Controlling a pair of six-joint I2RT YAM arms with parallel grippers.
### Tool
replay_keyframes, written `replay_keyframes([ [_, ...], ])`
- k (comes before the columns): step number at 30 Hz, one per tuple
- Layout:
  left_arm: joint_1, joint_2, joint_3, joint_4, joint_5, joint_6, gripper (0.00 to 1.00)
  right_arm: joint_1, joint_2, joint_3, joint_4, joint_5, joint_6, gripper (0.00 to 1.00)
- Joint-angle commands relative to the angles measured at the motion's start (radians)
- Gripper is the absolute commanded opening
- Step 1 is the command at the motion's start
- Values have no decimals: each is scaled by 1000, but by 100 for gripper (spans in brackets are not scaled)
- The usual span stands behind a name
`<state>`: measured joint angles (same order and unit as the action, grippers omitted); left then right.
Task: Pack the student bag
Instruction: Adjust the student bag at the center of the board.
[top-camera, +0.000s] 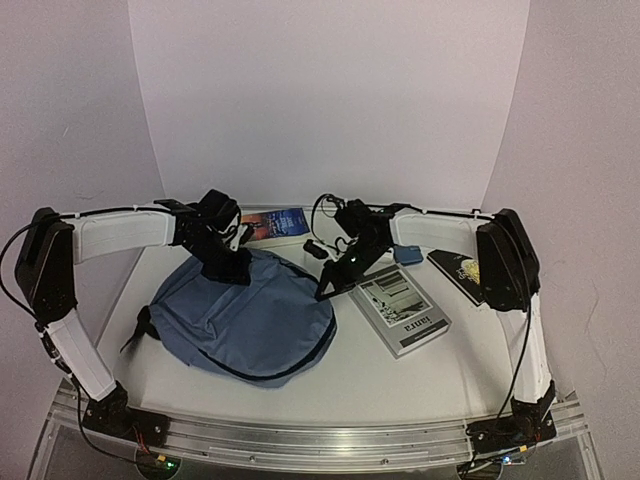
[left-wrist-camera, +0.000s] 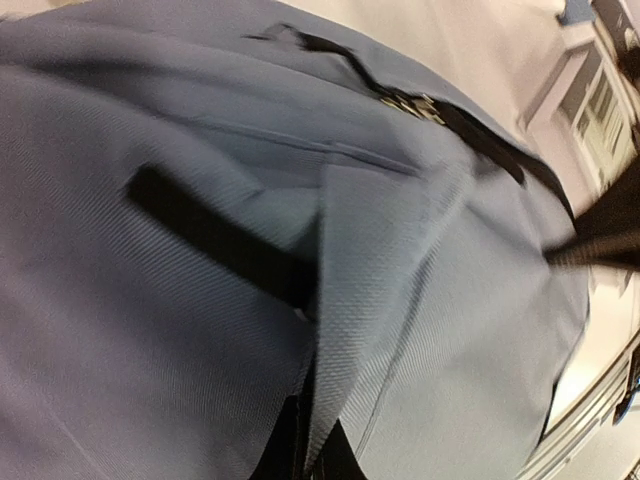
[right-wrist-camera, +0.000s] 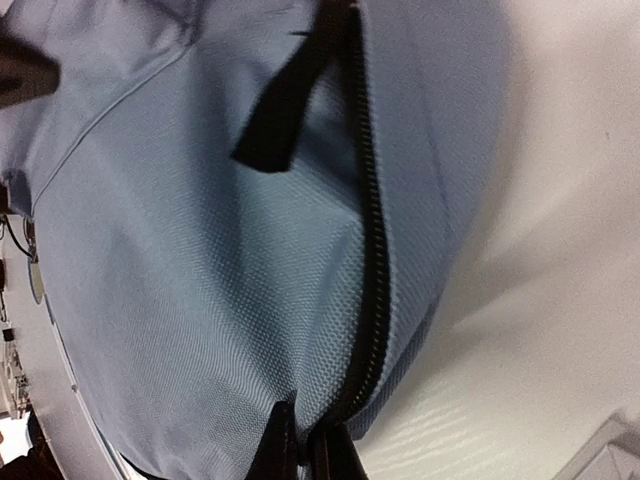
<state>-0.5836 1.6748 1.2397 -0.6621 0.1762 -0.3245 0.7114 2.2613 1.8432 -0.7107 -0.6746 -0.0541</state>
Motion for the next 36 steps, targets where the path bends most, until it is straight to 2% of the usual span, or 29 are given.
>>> replay_keyframes([
  [1,49,75,202,76,-40,31,0,5,-166,-137,59,12,67,0],
  [6,51,203,316,50,-8,62,1,52,-240,-265,170,-16,145,2],
  [10,52,248,295,43,-3,78,1,149,-254,-295,179,-10,125,23],
  [11,53,251,277,46,-3,82,1,162,-253,-298,179,-10,119,30],
  [13,61,243,235,58,0,86,2,163,-249,-299,178,3,109,52],
  [17,77,206,150,86,36,111,8,126,-294,-331,163,75,62,62],
  [22,77,148,94,102,61,134,15,40,-312,-294,161,131,62,65],
  [25,77,116,76,104,87,122,31,27,-282,-228,157,221,33,67],
  [28,78,89,62,115,102,103,44,27,-225,-156,150,237,33,70],
  [31,77,91,69,114,87,82,49,26,-167,-86,148,215,66,69],
  [36,77,130,109,99,87,59,51,28,-58,24,147,186,133,66],
])
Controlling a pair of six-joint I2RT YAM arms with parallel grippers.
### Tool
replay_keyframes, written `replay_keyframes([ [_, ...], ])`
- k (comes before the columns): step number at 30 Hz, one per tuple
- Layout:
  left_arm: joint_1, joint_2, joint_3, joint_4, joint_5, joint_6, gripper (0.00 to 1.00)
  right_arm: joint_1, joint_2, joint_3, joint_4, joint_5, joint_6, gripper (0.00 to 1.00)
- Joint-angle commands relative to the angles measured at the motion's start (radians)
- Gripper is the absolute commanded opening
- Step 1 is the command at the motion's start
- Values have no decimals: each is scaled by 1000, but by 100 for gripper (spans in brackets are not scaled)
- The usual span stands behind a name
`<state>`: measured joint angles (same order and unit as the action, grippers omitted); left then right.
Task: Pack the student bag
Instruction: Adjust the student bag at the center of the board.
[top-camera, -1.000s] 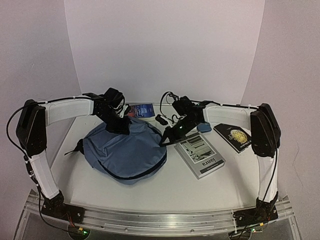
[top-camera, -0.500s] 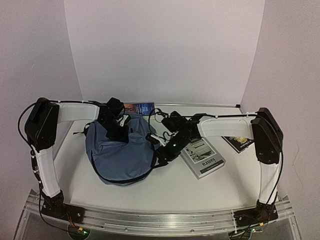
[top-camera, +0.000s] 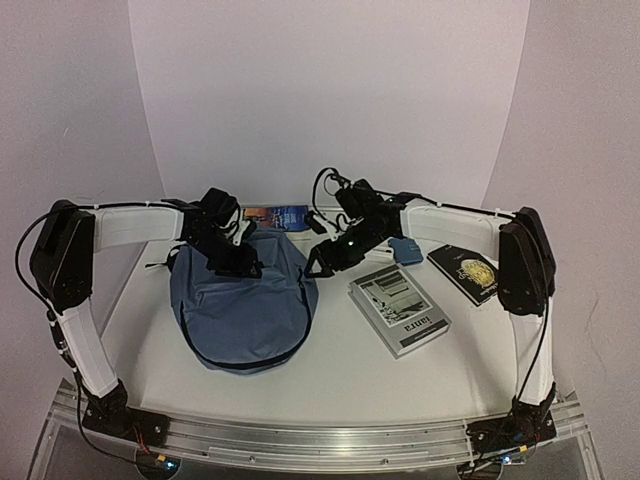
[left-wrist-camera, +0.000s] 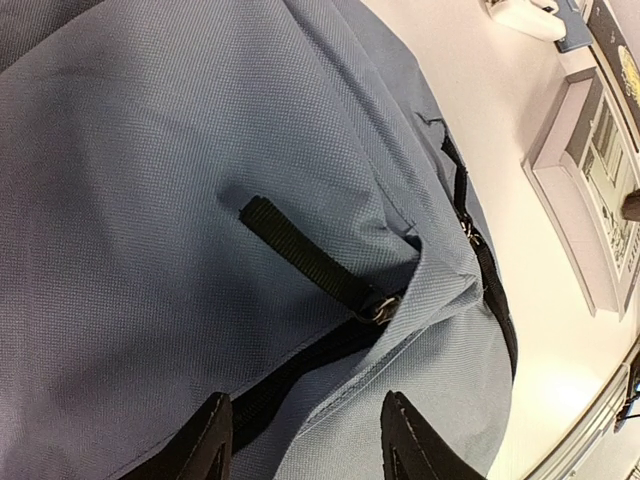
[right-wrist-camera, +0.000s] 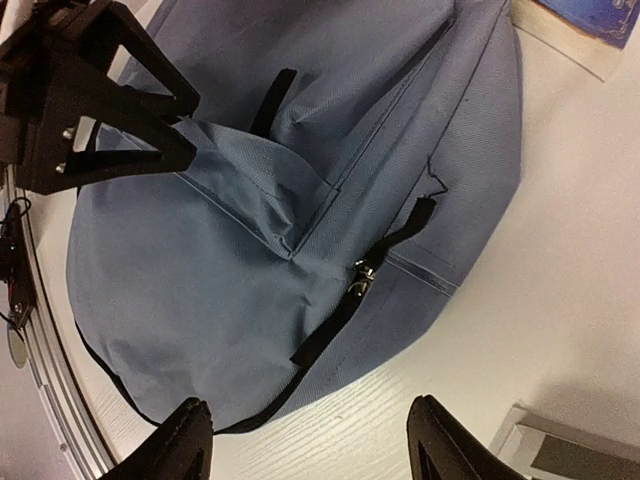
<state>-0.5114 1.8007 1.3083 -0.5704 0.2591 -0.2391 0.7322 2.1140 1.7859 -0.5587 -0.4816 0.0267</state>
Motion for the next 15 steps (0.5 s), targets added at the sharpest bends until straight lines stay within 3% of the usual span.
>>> replay_keyframes([
  [1,4,10,45,8,5,-32,51,7,110,100,-5,-6,63,65],
  [15,5,94,113,27,39,-66,52,11,248,154,-7,13,86,52],
])
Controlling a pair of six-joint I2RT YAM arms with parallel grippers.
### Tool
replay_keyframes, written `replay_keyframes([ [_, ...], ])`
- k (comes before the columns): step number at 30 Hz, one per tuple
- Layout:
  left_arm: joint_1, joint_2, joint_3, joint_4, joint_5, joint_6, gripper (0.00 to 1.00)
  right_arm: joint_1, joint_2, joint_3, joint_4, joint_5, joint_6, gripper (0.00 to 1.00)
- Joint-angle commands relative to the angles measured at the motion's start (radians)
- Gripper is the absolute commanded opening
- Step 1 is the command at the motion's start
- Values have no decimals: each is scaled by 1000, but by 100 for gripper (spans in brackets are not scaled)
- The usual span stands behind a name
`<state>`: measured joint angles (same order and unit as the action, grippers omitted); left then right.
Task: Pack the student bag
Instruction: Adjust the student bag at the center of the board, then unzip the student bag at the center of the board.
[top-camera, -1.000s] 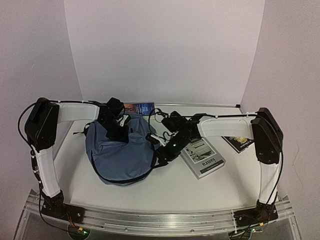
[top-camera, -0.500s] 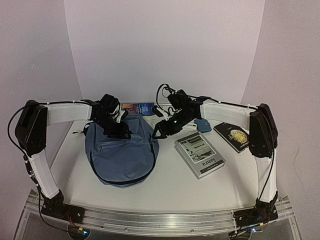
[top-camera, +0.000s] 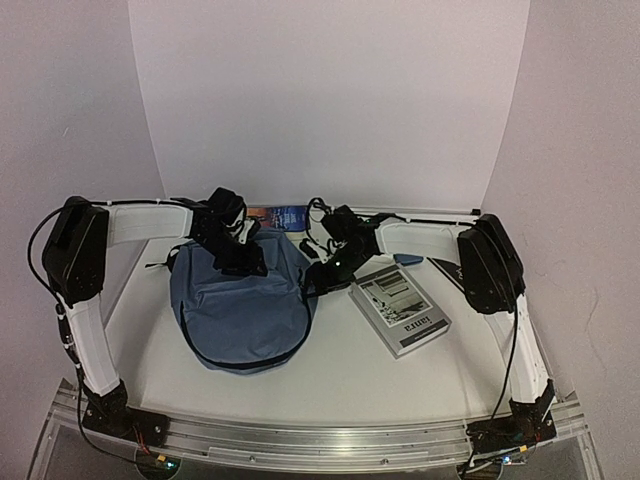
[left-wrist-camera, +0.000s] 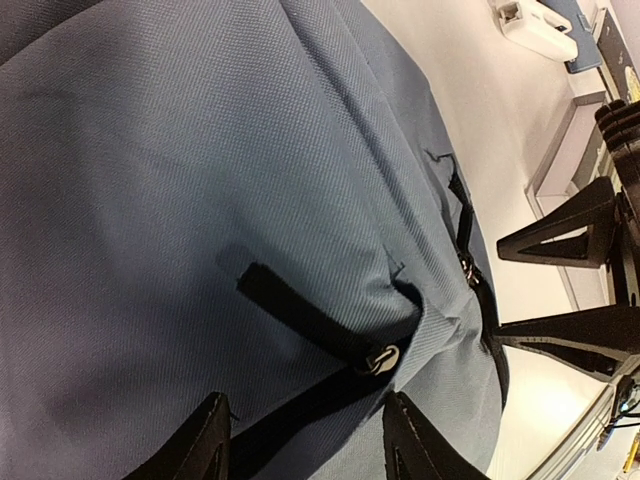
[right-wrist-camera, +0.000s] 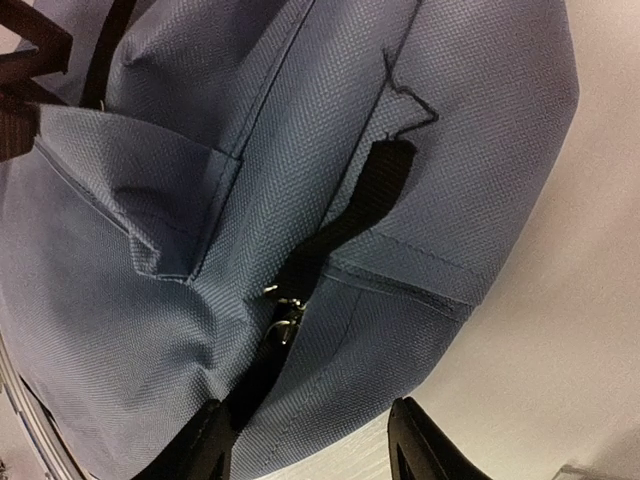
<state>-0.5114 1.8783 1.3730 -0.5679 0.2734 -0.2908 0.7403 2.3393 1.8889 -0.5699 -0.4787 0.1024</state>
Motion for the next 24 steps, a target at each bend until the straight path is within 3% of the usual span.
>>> replay_keyframes([
  [1,5,19,50,26,27,-14,52,3,29,56,3,10,11,50],
  [4,5,22,53,26,27,-16,52,4,42,71,1,5,15,47],
  [10,5,29,57,28,30,-22,52,24,39,92,-11,9,11,52],
  [17,5,30,61,31,33,-28,52,45,68,119,-31,124,-2,45],
  [24,5,40,68,24,17,-34,51,46,52,109,-57,163,-25,19],
])
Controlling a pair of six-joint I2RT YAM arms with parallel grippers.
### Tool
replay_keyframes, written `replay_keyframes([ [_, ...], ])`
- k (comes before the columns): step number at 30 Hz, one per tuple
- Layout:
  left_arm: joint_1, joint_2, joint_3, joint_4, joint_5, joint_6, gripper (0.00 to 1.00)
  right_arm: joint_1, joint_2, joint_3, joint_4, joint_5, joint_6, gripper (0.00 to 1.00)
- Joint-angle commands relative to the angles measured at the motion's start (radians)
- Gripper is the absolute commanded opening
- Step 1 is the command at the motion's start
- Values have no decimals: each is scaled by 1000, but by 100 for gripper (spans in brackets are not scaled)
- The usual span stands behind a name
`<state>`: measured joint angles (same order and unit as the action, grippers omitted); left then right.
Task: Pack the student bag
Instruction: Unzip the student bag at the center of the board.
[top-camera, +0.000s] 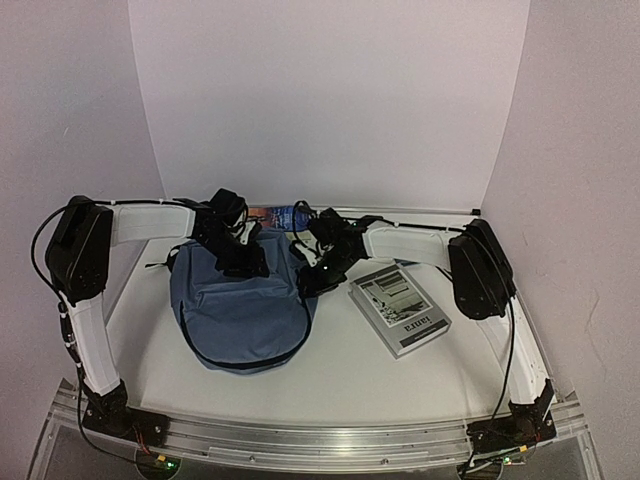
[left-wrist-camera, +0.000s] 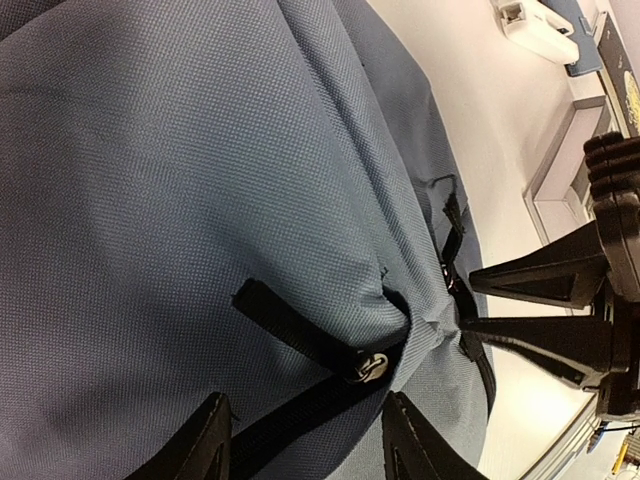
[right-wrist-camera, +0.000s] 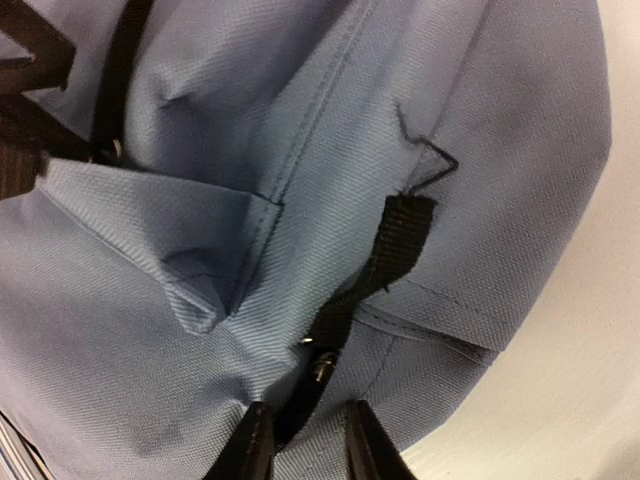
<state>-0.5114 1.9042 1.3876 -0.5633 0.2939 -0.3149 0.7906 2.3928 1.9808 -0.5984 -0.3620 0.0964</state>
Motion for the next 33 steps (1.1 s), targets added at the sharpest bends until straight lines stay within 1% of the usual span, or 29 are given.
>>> replay_keyframes([
  [1,5,18,56,16,-9,-12,50,-5,-14,9,-32,43,-24,17],
  [4,8,30,63,13,-21,-24,44,-7,-63,-25,-42,38,-40,11],
  [7,16,41,66,13,-21,-36,34,-10,-107,-61,-48,31,-47,5],
  [11,34,52,67,16,-13,-53,23,-21,-143,-97,-65,-10,-45,4],
  [15,44,64,67,23,1,-62,9,-24,-168,-134,-76,-45,-56,4],
  [17,48,72,71,27,8,-64,2,-27,-172,-148,-78,-64,-61,0],
  [20,56,81,72,33,16,-58,0,-43,-174,-169,-78,-144,-47,0],
  [24,75,99,87,47,42,-53,0,-71,-171,-199,-71,-342,-16,0],
  [26,80,114,114,32,52,-43,0,-75,-168,-201,-56,-407,11,0],
  [27,80,114,123,26,60,-40,2,-76,-169,-203,-41,-429,27,0],
  [28,81,101,122,32,73,-43,8,-76,-172,-207,-21,-447,46,0],
  [29,80,73,102,59,85,-55,19,-78,-177,-212,-3,-454,63,0],
  [30,79,33,64,92,99,-71,35,-80,-183,-216,15,-459,82,0],
  [31,80,-9,27,112,101,-89,48,-84,-191,-220,28,-462,98,0],
  [33,80,-103,-49,125,61,-132,76,-91,-206,-232,54,-458,122,0],
])
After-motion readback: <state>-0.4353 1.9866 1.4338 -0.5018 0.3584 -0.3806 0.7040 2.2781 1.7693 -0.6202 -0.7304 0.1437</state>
